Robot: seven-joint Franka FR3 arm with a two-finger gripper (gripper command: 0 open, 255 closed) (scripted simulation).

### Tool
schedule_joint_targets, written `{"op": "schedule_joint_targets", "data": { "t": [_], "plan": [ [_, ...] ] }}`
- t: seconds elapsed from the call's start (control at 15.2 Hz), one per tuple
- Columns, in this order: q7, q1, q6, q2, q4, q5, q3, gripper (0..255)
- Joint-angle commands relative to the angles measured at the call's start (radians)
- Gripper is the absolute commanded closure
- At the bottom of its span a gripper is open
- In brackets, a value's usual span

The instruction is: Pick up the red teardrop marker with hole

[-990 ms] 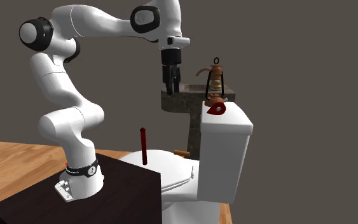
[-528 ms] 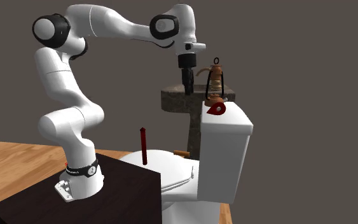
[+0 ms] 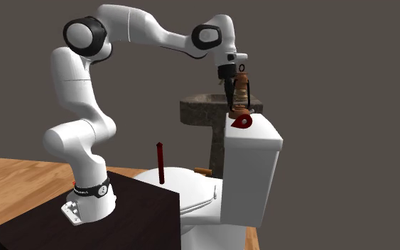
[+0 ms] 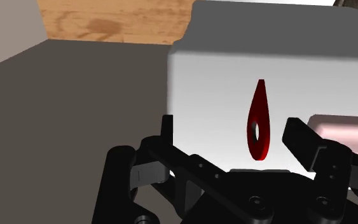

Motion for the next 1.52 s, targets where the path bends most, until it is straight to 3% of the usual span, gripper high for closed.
{"op": "schedule_joint_targets", "data": {
  "t": [0.0, 0.26, 0.86, 0.92, 1.45],
  "plan": [
    [0.051, 0.019, 0.001, 0.087, 0.075, -0.061, 0.034, 0],
    [0.133, 0.087, -0.023, 0.251, 0.233, -0.186, 0.069, 0],
    [0.146, 0.081, 0.080, 0.245, 0.125, -0.188, 0.062, 0],
    [0.146, 0.081, 0.080, 0.244, 0.124, -0.187, 0.062, 255],
    [0.146, 0.081, 0.080, 0.245, 0.124, -0.188, 0.062, 255]
  ]
}}
